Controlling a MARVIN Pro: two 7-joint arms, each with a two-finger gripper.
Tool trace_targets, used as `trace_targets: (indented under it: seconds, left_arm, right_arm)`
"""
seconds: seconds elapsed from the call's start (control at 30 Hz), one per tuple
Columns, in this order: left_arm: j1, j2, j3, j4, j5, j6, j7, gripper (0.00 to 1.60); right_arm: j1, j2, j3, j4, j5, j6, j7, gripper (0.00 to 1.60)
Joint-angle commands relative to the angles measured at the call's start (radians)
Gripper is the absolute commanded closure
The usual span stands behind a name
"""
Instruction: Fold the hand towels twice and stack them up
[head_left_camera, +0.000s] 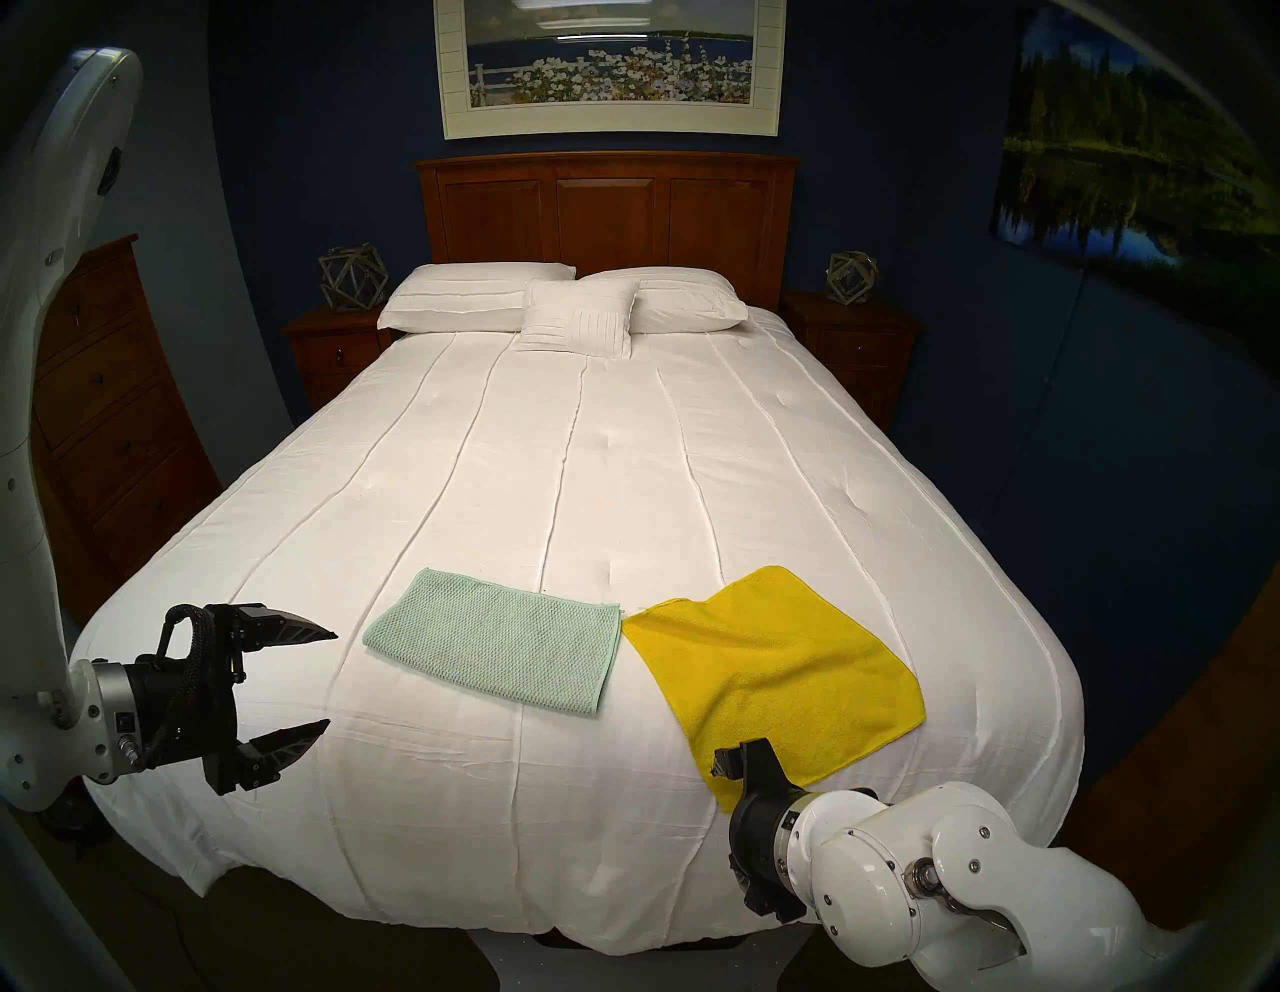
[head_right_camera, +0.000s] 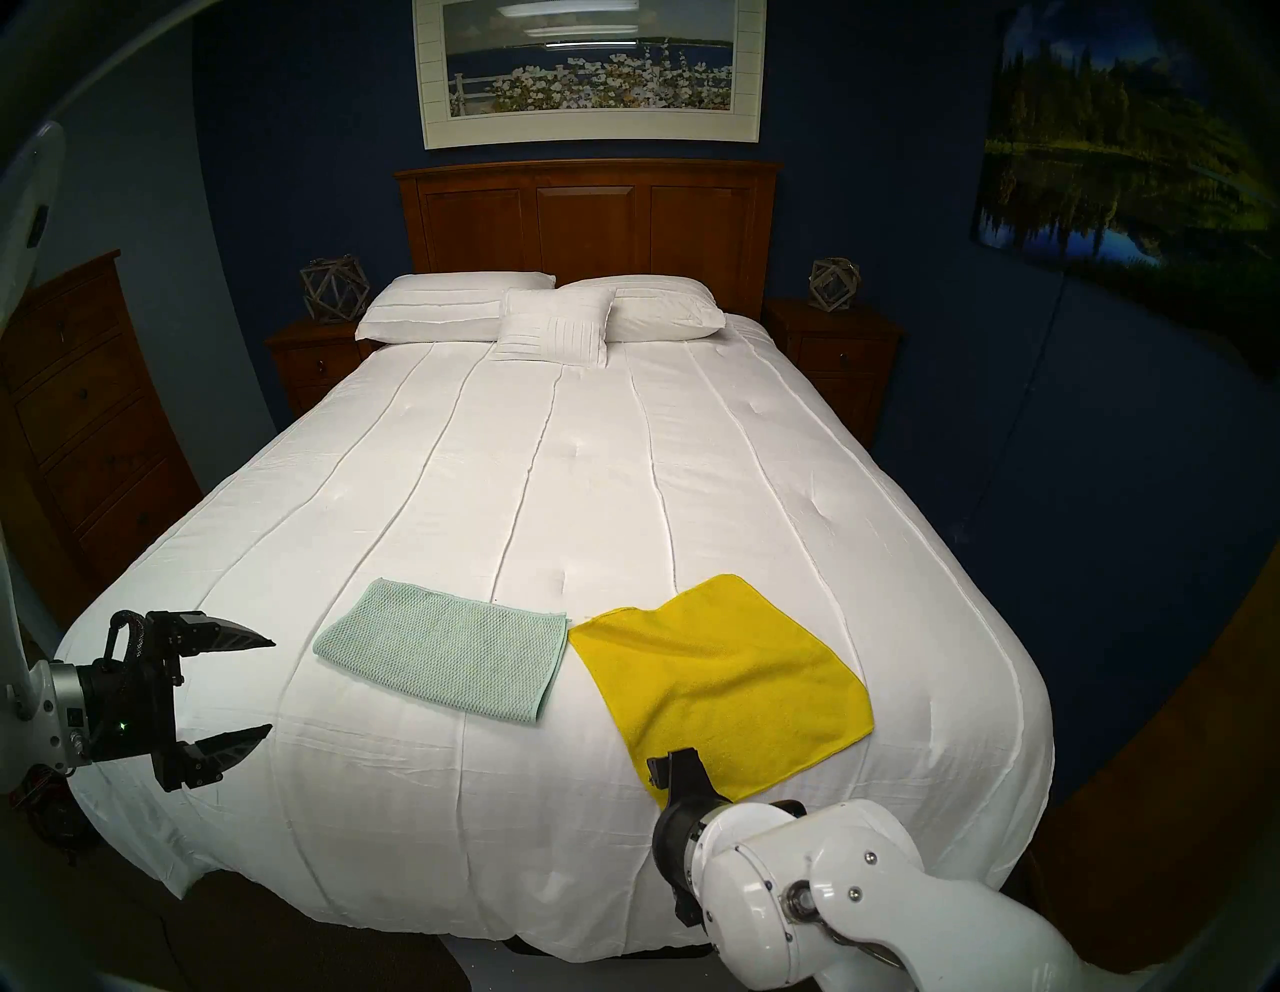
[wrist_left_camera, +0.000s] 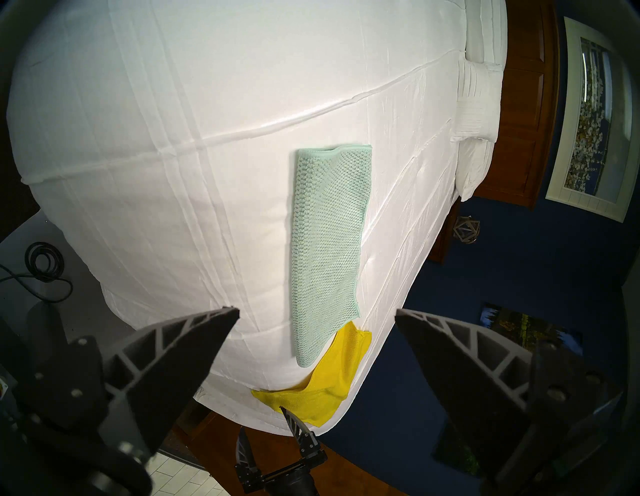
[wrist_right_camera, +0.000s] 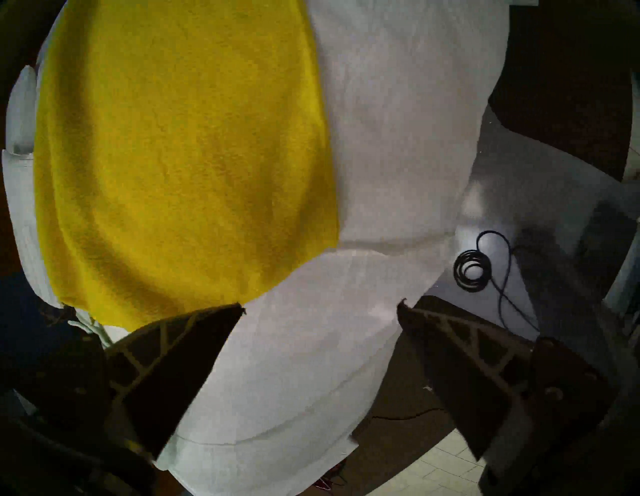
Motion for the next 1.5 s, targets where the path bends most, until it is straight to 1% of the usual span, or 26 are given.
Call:
trace_targets:
  seconds: [0.0, 0.03, 0.1, 0.17, 0.23, 0.27, 0.3, 0.33, 0.37, 0.4, 0.53, 0.57, 0.67, 0.7, 0.73, 0.87, 0.9, 0.93, 1.03, 1.2, 1.3, 1.47]
  left_arm:
    - [-0.003, 0.001, -0.001, 0.0, -0.002, 0.0, -0.003, 0.0]
    - [-0.003, 0.001, -0.001, 0.0, -0.002, 0.0, -0.003, 0.0]
    - [-0.003, 0.001, -0.001, 0.0, -0.002, 0.0, -0.003, 0.0]
    - [-0.003, 0.001, -0.001, 0.0, -0.002, 0.0, -0.003, 0.0]
    - [-0.003, 0.001, -0.001, 0.0, -0.002, 0.0, -0.003, 0.0]
    - [-0.003, 0.001, -0.001, 0.0, -0.002, 0.0, -0.003, 0.0]
    - [-0.003, 0.001, -0.001, 0.0, -0.002, 0.0, -0.003, 0.0]
    - [-0.003, 0.001, -0.001, 0.0, -0.002, 0.0, -0.003, 0.0]
    - [-0.003, 0.001, -0.001, 0.0, -0.002, 0.0, -0.003, 0.0]
    - [-0.003, 0.001, -0.001, 0.0, -0.002, 0.0, -0.003, 0.0]
    - [-0.003, 0.001, -0.001, 0.0, -0.002, 0.0, -0.003, 0.0]
    - [-0.003, 0.001, -0.001, 0.0, -0.002, 0.0, -0.003, 0.0]
    - [-0.003, 0.001, -0.001, 0.0, -0.002, 0.0, -0.003, 0.0]
    - [-0.003, 0.001, -0.001, 0.0, -0.002, 0.0, -0.003, 0.0]
    - [-0.003, 0.001, -0.001, 0.0, -0.002, 0.0, -0.003, 0.0]
    - [-0.003, 0.002, -0.001, 0.0, -0.002, 0.0, -0.003, 0.0]
    - [-0.003, 0.002, -0.001, 0.0, -0.002, 0.0, -0.003, 0.0]
    - [-0.003, 0.002, -0.001, 0.0, -0.002, 0.0, -0.003, 0.0]
    - [-0.003, 0.002, -0.001, 0.0, -0.002, 0.0, -0.003, 0.0]
    - [-0.003, 0.002, -0.001, 0.0, -0.002, 0.0, -0.004, 0.0]
    - [-0.003, 0.002, -0.001, 0.0, -0.002, 0.0, -0.004, 0.0]
    - [-0.003, 0.003, -0.001, 0.0, -0.002, 0.0, -0.004, 0.0]
  right_arm:
    - [-0.102, 0.107, 0.009, -0.027, 0.016, 0.012, 0.018, 0.0]
    - [-0.112, 0.114, 0.011, -0.027, 0.018, 0.015, 0.032, 0.0]
    - [-0.126, 0.131, 0.011, -0.027, -0.005, 0.023, 0.076, 0.0]
    - [-0.128, 0.139, 0.006, -0.027, -0.014, 0.029, 0.084, 0.0]
    - [-0.141, 0.156, 0.005, -0.027, -0.017, 0.04, 0.113, 0.0]
    - [-0.15, 0.17, -0.002, -0.027, -0.031, 0.045, 0.126, 0.0]
    - [-0.166, 0.21, -0.007, -0.027, -0.06, 0.055, 0.144, 0.0]
    - [-0.175, 0.225, -0.011, -0.027, -0.076, 0.06, 0.157, 0.0]
    - [-0.19, 0.23, -0.005, -0.027, -0.081, 0.047, 0.179, 0.0]
    - [-0.19, 0.23, -0.005, -0.027, -0.081, 0.047, 0.179, 0.0]
    - [-0.215, 0.261, -0.015, -0.027, -0.144, 0.037, 0.259, 0.0]
    - [-0.217, 0.262, -0.014, -0.027, -0.152, 0.033, 0.267, 0.0]
    - [-0.238, 0.278, -0.019, -0.027, -0.188, 0.019, 0.324, 0.0]
    - [-0.241, 0.284, -0.015, -0.027, -0.194, 0.015, 0.326, 0.0]
    - [-0.253, 0.294, -0.016, -0.027, -0.206, 0.003, 0.353, 0.0]
    - [-0.281, 0.329, 0.007, -0.027, -0.226, -0.043, 0.411, 0.0]
    - [-0.286, 0.337, 0.013, -0.027, -0.227, -0.052, 0.425, 0.0]
    - [-0.3, 0.354, 0.025, -0.027, -0.229, -0.073, 0.458, 0.0]
    - [-0.308, 0.364, 0.039, -0.027, -0.225, -0.088, 0.477, 0.0]
    - [-0.327, 0.38, 0.068, -0.027, -0.198, -0.115, 0.552, 0.0]
    - [-0.336, 0.386, 0.082, -0.027, -0.173, -0.118, 0.588, 0.0]
    - [-0.345, 0.39, 0.107, -0.027, -0.102, -0.106, 0.636, 0.0]
